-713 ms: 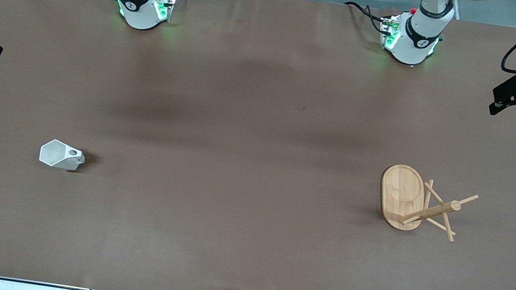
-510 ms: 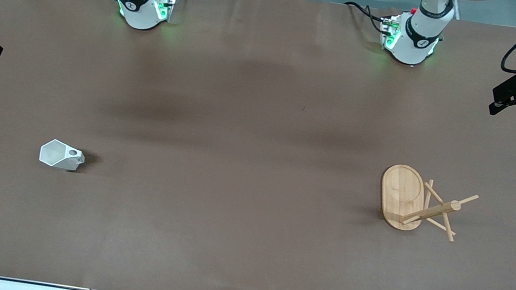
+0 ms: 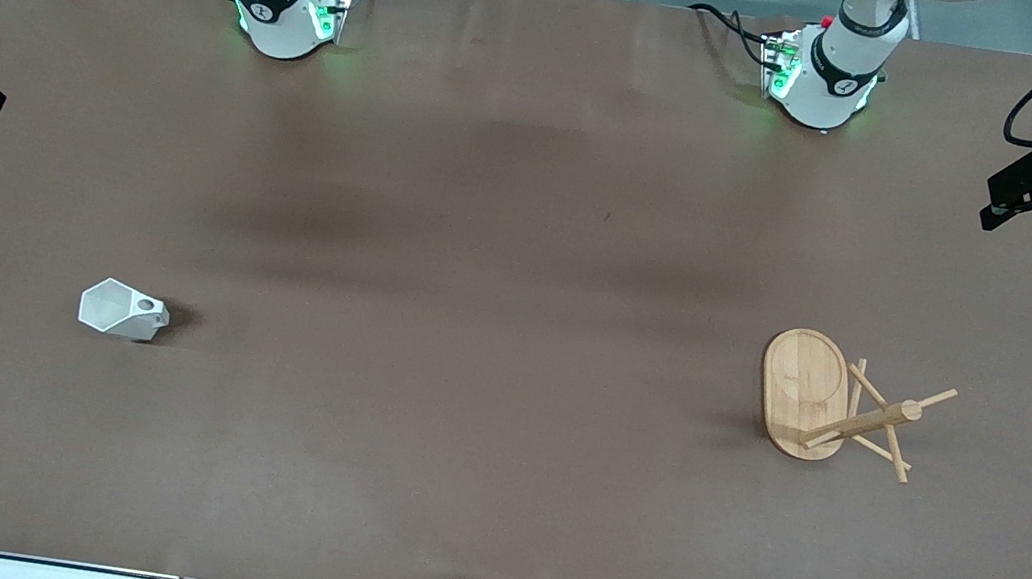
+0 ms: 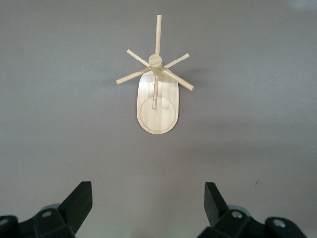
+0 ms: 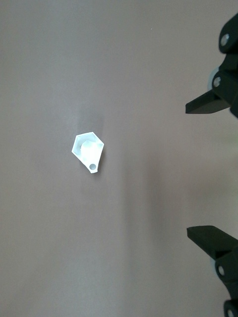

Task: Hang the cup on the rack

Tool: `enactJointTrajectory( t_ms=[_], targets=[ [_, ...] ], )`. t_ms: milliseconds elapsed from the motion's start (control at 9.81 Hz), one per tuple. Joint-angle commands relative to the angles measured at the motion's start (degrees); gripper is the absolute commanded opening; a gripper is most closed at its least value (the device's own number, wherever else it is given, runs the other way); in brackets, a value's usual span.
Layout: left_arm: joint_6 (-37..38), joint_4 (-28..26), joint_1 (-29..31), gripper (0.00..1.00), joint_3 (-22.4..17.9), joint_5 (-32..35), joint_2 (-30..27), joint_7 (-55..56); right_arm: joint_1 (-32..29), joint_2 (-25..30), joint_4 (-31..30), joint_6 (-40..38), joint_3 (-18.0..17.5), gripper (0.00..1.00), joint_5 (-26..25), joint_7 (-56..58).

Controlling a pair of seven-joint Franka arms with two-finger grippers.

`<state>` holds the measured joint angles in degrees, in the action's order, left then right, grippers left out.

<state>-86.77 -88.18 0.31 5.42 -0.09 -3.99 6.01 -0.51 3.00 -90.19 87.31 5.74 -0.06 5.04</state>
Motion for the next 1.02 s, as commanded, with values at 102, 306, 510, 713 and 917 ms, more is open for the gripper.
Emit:
enactJointTrajectory(
  t_ms=[102, 306, 510, 713, 917],
  targets=[
    [1.17, -0.06, -0.22, 1.00, 0.29, 1.06, 1.09, -0.21, -0.90, -0.02, 0.37, -0.04, -0.38, 0.99, 0.94, 0.85],
    [1.08, -0.06, -0.13, 1.00, 0.29, 1.06, 1.17, -0.21, -1.16, -0.10, 0.46, 0.48, -0.38, 0.99, 0.94, 0.94],
    [1.08, -0.06, -0.22, 1.00, 0.29, 1.06, 1.17, -0.21, -2.73, -2.46, 0.28, 3.38, -0.46, 0.99, 0.94, 1.03],
    [1.17, -0.06, -0.13, 1.00, 0.29, 1.06, 1.09, -0.21, -4.32, -7.28, 0.19, 8.81, -0.46, 0.98, 1.03, 3.20],
    [1.17, -0.24, -0.13, 1.00, 0.29, 1.06, 1.17, -0.21, -5.29, -12.12, -0.94, 14.52, -0.46, 0.98, 1.03, 4.81]
  ],
)
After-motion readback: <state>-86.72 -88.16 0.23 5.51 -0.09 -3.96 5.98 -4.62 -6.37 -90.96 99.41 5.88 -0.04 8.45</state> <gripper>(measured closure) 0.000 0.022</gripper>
